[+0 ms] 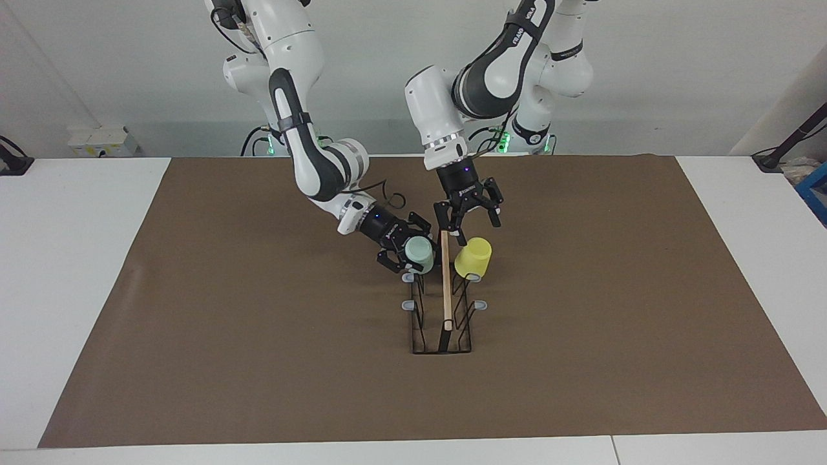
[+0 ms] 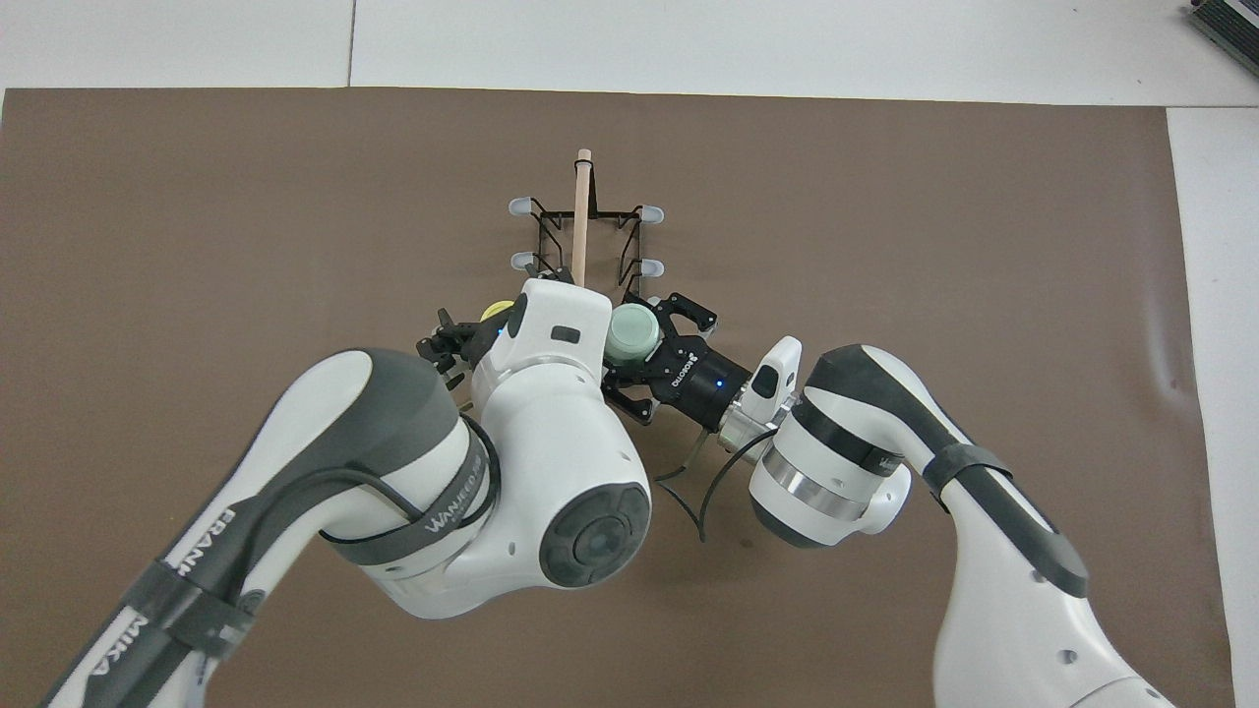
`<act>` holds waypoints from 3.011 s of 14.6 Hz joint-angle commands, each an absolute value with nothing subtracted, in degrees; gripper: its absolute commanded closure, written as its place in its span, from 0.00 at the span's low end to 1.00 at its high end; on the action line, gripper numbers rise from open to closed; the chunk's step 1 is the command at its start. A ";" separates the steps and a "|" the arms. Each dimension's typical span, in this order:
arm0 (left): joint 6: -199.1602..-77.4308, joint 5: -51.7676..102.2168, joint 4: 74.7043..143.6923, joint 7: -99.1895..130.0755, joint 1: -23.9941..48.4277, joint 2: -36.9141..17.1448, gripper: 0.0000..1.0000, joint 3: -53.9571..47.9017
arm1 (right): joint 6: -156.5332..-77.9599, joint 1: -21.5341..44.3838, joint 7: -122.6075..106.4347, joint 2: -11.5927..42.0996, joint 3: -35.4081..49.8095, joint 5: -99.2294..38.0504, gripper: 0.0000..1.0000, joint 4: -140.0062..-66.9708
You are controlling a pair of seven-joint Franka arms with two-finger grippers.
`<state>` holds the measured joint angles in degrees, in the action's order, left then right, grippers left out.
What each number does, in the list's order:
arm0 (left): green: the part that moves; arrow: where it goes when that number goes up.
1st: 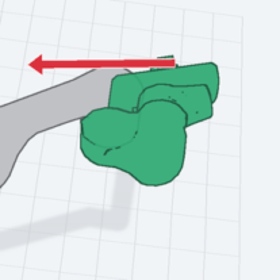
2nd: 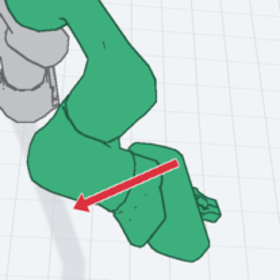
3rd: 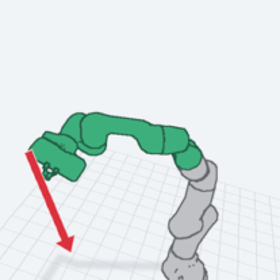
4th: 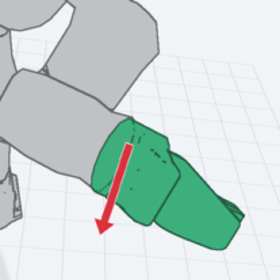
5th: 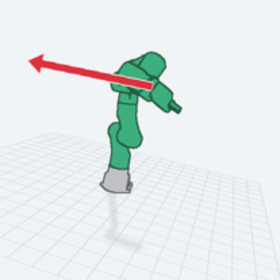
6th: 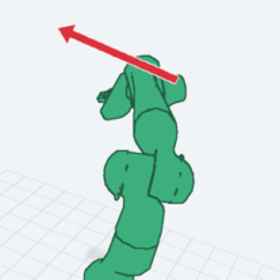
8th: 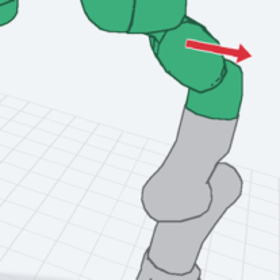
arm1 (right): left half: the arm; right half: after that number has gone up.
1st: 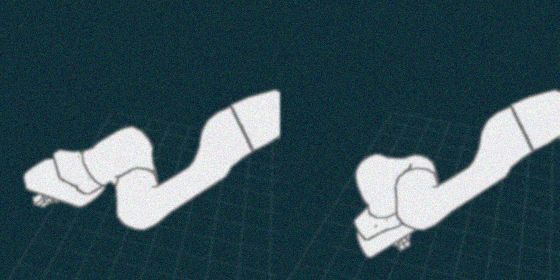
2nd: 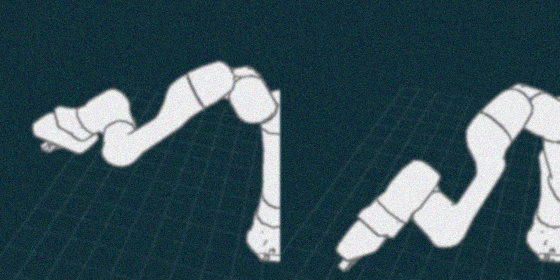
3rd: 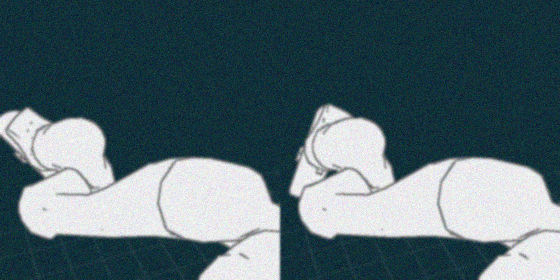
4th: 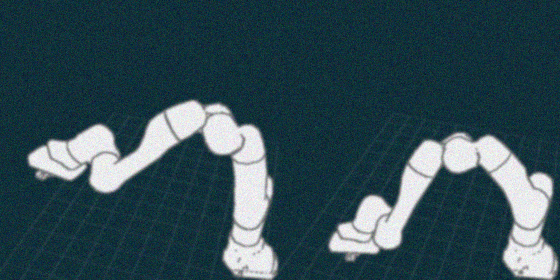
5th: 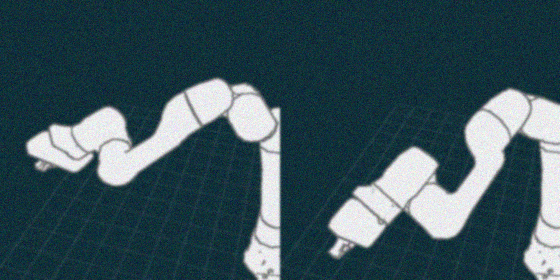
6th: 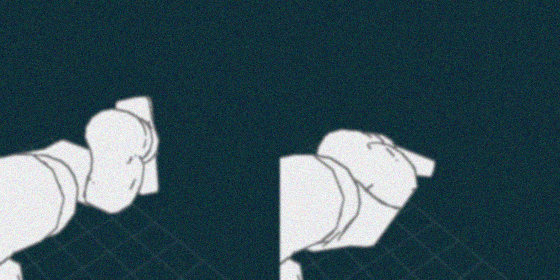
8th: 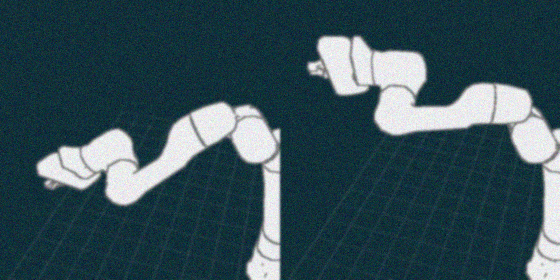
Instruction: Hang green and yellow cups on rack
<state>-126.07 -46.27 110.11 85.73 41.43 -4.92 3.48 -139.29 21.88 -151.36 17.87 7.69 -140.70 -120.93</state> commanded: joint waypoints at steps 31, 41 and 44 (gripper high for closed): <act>-106.81 0.26 98.01 -4.83 9.85 -2.90 0.00 4.04 | -152.17 10.74 -139.86 3.78 9.41 -99.37 0.00 -117.25; -96.42 0.35 92.55 -7.03 7.56 -2.73 0.00 4.48 | -125.88 -0.35 -93.63 2.90 9.05 -51.09 0.00 -109.78; -93.53 0.35 91.06 -7.64 6.94 -2.02 0.00 4.48 | -119.12 -1.67 -81.35 2.99 8.70 -41.35 0.00 -106.45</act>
<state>-96.85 -0.62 92.73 -5.98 7.82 -2.94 4.57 -123.92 -0.05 -89.19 3.14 8.54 -47.28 -108.94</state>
